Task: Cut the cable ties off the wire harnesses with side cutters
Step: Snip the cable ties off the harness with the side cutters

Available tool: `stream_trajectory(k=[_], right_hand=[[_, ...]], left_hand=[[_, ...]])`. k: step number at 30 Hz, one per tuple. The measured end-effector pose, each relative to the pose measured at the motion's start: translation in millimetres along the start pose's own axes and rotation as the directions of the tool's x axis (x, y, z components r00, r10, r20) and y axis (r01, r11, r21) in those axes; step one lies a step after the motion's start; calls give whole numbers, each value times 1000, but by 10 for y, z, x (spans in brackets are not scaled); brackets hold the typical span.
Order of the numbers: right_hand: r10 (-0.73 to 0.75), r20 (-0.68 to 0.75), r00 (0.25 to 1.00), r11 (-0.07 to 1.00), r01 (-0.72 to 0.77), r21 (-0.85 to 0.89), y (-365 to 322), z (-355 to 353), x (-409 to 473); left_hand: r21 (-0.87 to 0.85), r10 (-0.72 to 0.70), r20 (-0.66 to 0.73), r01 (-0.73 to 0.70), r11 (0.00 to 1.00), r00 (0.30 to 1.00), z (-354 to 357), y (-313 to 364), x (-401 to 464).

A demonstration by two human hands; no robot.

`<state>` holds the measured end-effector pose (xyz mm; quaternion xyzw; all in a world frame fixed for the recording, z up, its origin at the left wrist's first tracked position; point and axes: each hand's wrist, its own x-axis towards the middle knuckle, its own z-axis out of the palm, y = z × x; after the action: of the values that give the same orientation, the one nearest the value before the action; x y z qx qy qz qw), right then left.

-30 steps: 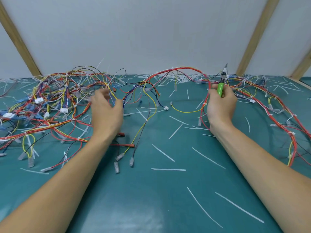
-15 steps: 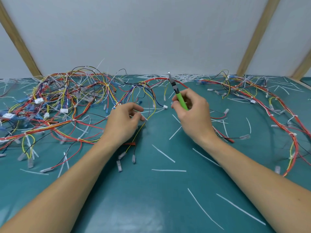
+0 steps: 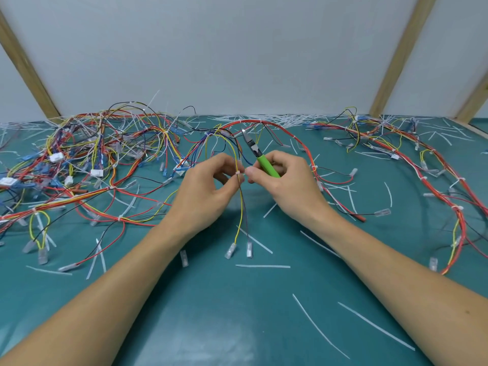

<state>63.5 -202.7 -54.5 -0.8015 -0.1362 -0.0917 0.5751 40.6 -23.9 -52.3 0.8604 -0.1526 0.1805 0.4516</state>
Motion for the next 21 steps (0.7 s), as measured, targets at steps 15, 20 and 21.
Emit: stream_trajectory(k=[15,20,21], right_hand=[[15,41,999,969,-25,246,-21,20,1],[84,72,994,959,-100,266,-17,10,14],[94,70,993,955,-109,274,-17,8,20]], left_hand=[[-499,-141,-16,114,859,990,-62,129,59],[-479,-179,-6,154,864,984,-42,64,56],[-486,-194,7,173,857,981,-43,53,59]])
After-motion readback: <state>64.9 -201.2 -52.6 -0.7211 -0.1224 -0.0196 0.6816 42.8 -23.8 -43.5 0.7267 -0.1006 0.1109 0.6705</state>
